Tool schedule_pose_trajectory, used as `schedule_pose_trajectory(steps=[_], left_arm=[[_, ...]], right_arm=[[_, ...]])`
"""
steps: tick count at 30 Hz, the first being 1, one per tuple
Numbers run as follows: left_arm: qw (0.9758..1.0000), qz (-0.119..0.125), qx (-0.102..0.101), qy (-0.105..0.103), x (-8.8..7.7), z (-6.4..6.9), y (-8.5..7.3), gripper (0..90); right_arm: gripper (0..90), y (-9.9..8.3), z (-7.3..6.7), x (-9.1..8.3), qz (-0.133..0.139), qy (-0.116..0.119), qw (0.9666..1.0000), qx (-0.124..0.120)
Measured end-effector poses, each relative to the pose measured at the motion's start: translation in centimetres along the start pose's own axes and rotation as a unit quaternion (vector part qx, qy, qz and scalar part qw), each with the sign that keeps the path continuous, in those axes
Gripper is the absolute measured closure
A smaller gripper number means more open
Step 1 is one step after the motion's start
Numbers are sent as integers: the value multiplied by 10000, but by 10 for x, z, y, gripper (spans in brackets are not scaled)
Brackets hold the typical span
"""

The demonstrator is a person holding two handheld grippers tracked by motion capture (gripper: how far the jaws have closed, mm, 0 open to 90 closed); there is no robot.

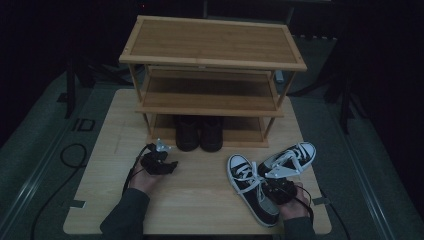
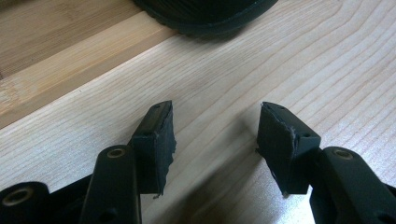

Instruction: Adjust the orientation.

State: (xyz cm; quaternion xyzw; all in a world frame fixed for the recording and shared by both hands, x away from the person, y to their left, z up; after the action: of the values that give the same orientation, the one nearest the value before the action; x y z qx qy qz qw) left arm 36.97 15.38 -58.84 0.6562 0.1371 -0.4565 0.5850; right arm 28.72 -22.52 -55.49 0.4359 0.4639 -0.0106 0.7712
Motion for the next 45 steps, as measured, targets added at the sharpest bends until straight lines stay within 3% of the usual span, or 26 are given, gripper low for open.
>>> schedule_pose_trajectory(steps=[7, 13, 25, 31, 36, 45], left_arm=[[10000, 0, 5, -3, 0, 0, 0, 465], [10000, 0, 4, 2, 0, 0, 0, 465], [10000, -3, 6, -1, 0, 0, 0, 465], [10000, -6, 7, 0, 0, 0, 0, 465], [10000, -2, 10, -4, 0, 0, 0, 465], [10000, -3, 21, -8, 0, 1, 0, 465]], right_arm=[[865, 5, -4, 1, 297, 169, 9994, 107], [866, 14, -13, 5, 437, 400, 9982, 3], [867, 25, -19, 17, 590, 261, 9979, 31], [867, 27, -16, 20, 728, 201, 9969, 225], [867, 31, -17, 24, 714, 200, 9970, 200], [776, 26, -17, 24, 292, 506, 9983, 57]])
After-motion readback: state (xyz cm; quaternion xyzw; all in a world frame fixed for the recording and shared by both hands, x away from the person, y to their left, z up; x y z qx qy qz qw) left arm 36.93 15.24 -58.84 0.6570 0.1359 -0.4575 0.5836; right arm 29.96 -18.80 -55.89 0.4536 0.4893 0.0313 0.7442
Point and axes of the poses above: each handheld gripper's, and its own axes: x roughly forward along the jaws, y roughly out of its top, z roughly to its right, the point moved 3 cm from there along x, roughly forward along the jaws, and after that the axes turned 11 degrees about -x, right-handed, at the moved point
